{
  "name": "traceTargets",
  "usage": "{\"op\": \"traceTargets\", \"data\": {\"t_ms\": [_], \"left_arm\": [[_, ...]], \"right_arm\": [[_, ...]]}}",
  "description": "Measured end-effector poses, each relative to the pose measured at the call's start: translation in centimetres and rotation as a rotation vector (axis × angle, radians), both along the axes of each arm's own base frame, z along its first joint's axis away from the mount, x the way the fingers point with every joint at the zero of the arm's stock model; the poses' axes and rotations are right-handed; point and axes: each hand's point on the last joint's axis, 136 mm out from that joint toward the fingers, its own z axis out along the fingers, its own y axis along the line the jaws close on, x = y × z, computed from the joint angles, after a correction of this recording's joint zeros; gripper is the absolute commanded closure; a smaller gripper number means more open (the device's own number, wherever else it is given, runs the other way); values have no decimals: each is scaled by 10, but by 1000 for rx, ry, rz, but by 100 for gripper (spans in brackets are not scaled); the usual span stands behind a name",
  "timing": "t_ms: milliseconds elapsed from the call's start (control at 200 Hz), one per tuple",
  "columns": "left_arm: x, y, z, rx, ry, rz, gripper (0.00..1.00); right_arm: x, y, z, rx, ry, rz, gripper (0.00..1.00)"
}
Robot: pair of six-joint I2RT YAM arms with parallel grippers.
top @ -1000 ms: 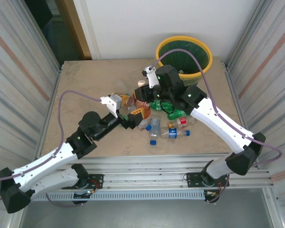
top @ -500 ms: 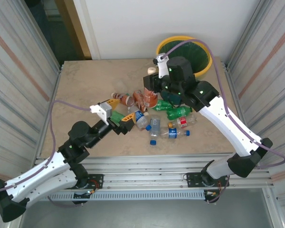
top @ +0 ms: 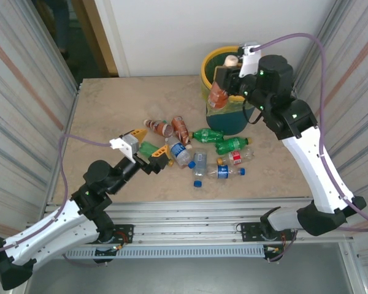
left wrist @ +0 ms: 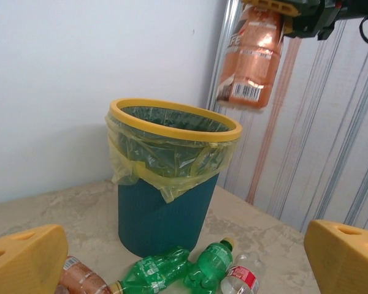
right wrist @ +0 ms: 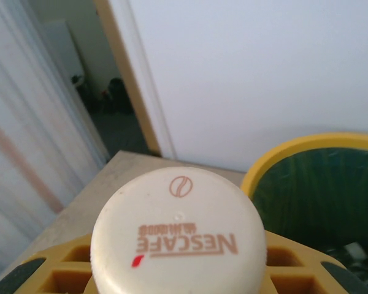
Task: Put the plastic bottles in the bin
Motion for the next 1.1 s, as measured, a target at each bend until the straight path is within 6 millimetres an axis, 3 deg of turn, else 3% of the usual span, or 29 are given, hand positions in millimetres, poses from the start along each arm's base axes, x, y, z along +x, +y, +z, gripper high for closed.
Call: {"op": "traceTargets", "data": {"t_ms": [150,316,516,631,741,952,1102], "left_arm": [[2,1,-5,9,10,11,1],[3,2,-6,9,11,18,1],[3,2,-7,12,15,22,1],[4,3,-9,19,21,28,1],[5,4,-11,25,29,39,1],[8,7,-14,33,35,61,1],[11,9,-19,49,50,83,1]], "right_arm": [[19,-41,11,13,-20,-109,100],[53,-81,20,24,-29,-210,100],[119,-114,-3,53,50,-263,100],[154,-115,-34,66,131,-246,100],[174,-106,-66,76,214,-211,100],[194,-84,-119,67,338,-150,100],[205,-62,-155,48,411,-107,92]]}}
